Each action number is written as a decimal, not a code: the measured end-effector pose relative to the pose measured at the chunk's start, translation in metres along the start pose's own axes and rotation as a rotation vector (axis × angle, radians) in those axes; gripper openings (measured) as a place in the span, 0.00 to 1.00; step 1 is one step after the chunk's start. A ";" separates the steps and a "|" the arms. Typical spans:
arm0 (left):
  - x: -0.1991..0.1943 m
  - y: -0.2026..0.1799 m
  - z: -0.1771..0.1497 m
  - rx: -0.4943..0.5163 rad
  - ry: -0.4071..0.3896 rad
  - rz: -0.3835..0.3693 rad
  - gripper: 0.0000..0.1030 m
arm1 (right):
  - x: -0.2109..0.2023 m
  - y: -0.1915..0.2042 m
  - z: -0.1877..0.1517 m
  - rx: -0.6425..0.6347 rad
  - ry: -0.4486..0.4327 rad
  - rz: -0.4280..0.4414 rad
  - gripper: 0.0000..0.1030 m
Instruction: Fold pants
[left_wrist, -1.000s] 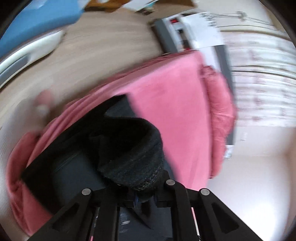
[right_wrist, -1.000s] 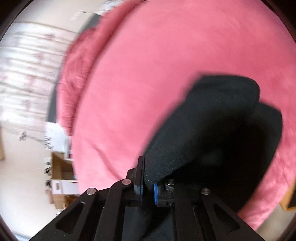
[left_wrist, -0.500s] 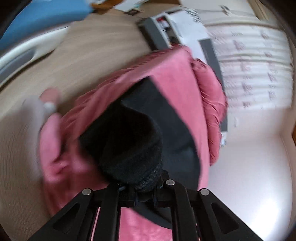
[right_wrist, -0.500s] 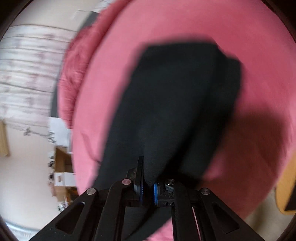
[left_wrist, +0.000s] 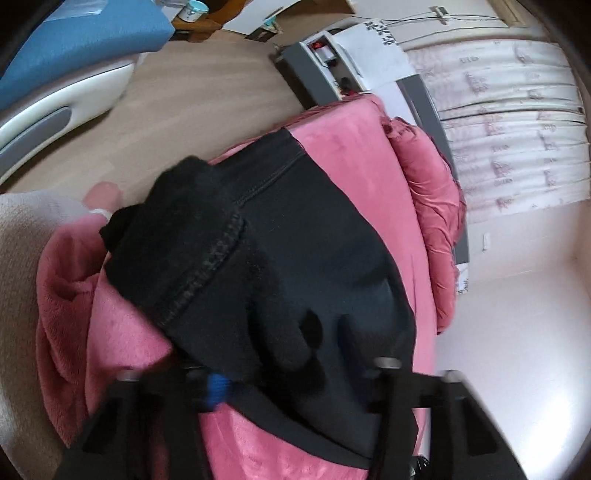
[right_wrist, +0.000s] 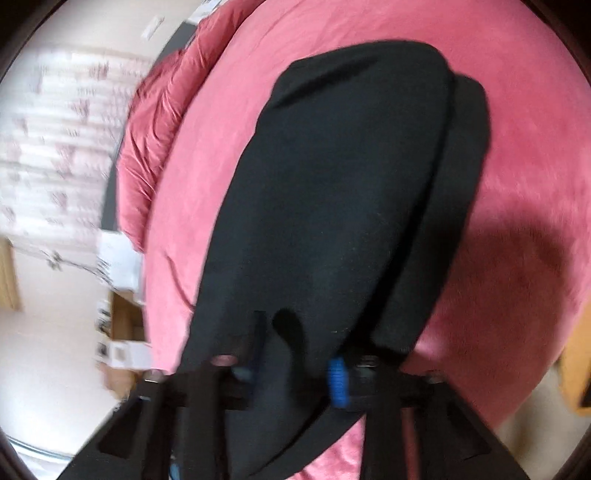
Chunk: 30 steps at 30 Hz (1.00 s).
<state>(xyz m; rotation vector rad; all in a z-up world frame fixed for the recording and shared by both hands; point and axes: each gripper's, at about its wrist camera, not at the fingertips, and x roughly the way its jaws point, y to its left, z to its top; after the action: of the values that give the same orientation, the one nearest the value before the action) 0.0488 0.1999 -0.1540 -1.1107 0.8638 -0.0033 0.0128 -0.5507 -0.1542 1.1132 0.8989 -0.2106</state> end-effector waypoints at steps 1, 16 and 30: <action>-0.002 -0.004 0.007 -0.003 0.001 -0.028 0.13 | -0.007 0.004 0.003 -0.002 -0.008 0.022 0.07; -0.023 0.026 -0.003 0.075 0.032 0.029 0.14 | -0.003 -0.043 -0.019 0.030 -0.005 0.088 0.07; -0.113 -0.027 -0.047 0.255 -0.330 0.272 0.39 | -0.036 -0.060 -0.022 0.081 -0.139 0.226 0.34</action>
<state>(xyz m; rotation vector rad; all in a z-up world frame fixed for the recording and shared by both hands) -0.0463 0.1967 -0.0728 -0.7232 0.6880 0.2811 -0.0551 -0.5699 -0.1729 1.2499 0.6405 -0.1369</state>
